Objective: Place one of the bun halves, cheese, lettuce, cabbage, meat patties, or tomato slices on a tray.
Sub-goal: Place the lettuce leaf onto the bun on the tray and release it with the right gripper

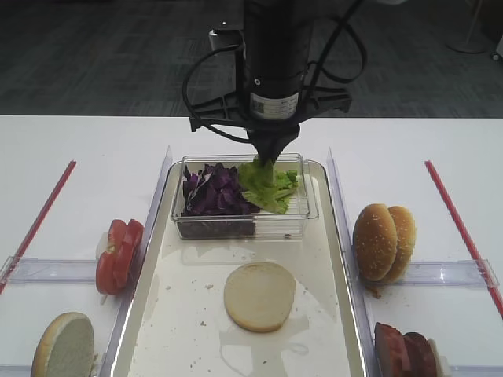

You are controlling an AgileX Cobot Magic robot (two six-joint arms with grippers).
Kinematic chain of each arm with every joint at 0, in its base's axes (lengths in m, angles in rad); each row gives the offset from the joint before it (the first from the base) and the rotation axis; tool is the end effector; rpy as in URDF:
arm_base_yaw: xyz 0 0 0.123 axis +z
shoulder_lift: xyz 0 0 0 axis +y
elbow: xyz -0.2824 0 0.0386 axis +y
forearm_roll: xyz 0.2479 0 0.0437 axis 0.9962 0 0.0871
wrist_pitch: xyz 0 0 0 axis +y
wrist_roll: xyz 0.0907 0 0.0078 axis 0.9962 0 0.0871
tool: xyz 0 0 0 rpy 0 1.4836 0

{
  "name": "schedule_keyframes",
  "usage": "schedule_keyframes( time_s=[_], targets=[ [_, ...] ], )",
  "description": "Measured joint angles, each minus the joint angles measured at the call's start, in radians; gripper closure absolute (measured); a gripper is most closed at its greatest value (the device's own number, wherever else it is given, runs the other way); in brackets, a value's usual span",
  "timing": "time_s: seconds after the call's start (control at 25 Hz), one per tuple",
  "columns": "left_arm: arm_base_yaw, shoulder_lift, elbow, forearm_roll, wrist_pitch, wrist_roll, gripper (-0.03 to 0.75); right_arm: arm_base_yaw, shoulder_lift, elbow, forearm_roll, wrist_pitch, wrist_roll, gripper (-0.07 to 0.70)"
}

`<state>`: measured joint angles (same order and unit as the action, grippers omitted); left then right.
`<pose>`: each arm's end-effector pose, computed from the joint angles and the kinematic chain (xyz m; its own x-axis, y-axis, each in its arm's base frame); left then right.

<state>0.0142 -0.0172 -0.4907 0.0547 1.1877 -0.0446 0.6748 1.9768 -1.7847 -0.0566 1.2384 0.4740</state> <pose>-0.0124 0.0044 0.2646 -0.5565 -0.0320 -0.8302 -0.0697 0.9975 0.0083 0.3303 0.2580 0.2742 -0.9534 -0.2002 -0.2259 -0.2171 0.9747 0.0527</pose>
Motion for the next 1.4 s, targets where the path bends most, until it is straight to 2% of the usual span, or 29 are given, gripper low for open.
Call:
schedule_keyframes(
  time_s=[0.28,0.64,1.2,1.4],
  targets=[
    [0.0,0.0,0.0,0.0,0.0,0.0,0.044,0.029,-0.063,0.055,-0.01,-0.001,0.031,0.586],
    [0.0,0.0,0.0,0.0,0.0,0.0,0.044,0.089,-0.113,0.191,-0.016,-0.001,0.082,0.586],
    [0.0,0.0,0.0,0.0,0.0,0.0,0.044,0.165,-0.117,0.201,-0.01,-0.004,0.135,0.586],
    [0.0,0.0,0.0,0.0,0.0,0.0,0.044,0.169,-0.118,0.26,0.009,-0.008,0.14,0.586]
  ],
)
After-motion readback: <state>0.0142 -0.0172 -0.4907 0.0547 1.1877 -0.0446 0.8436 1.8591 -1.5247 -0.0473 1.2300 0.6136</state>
